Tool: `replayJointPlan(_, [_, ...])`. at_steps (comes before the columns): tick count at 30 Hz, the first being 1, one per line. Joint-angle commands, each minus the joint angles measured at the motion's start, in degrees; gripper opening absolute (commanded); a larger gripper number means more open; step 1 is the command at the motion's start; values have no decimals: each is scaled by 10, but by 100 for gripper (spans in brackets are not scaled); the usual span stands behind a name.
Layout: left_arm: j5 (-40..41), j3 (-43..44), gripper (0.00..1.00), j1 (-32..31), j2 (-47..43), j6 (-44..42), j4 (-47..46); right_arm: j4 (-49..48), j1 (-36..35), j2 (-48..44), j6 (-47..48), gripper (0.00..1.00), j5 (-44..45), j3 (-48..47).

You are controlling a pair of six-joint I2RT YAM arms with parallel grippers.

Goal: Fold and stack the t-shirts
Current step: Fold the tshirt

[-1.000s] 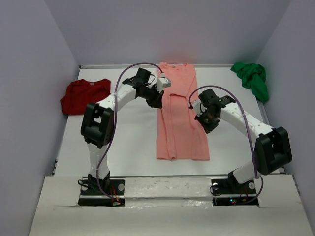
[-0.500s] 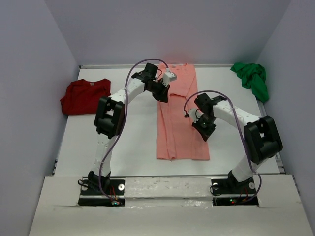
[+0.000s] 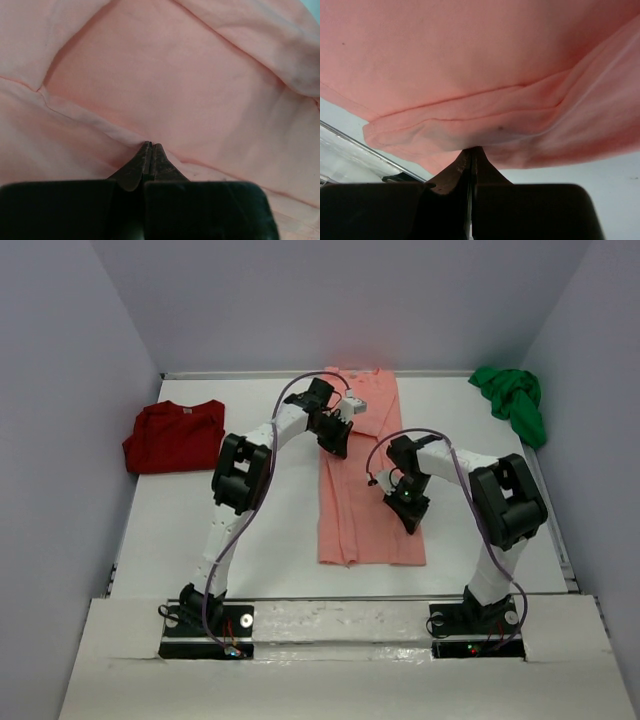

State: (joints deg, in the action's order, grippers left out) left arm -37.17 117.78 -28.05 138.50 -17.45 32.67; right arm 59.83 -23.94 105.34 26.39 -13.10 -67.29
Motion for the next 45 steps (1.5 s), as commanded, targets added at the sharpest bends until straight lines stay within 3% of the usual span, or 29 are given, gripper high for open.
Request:
replayJointPlan(1, [-5,42,0,-1,13,10,28,0,4,25,9,0,-17,-39])
replayJointPlan(8, [12,119,0,13,70,7,57,-7,4,65,5,0,0,-76])
replayJointPlan(15, [-7,154,0,55,97,32,29,-31,4,99,4,0,33,-115])
replayJointPlan(29, [83,251,0,88,141,43,-34,-32,4,187,7,0,71,-233])
replayJointPlan(39, [90,253,0,90,155,56,-95,-23,4,209,11,0,80,-275])
replayJointPlan(43, [70,237,0,91,130,57,-103,-7,4,175,16,0,75,-259])
replayJointPlan(45, [66,187,11,92,82,57,-117,-6,4,131,18,2,79,-236])
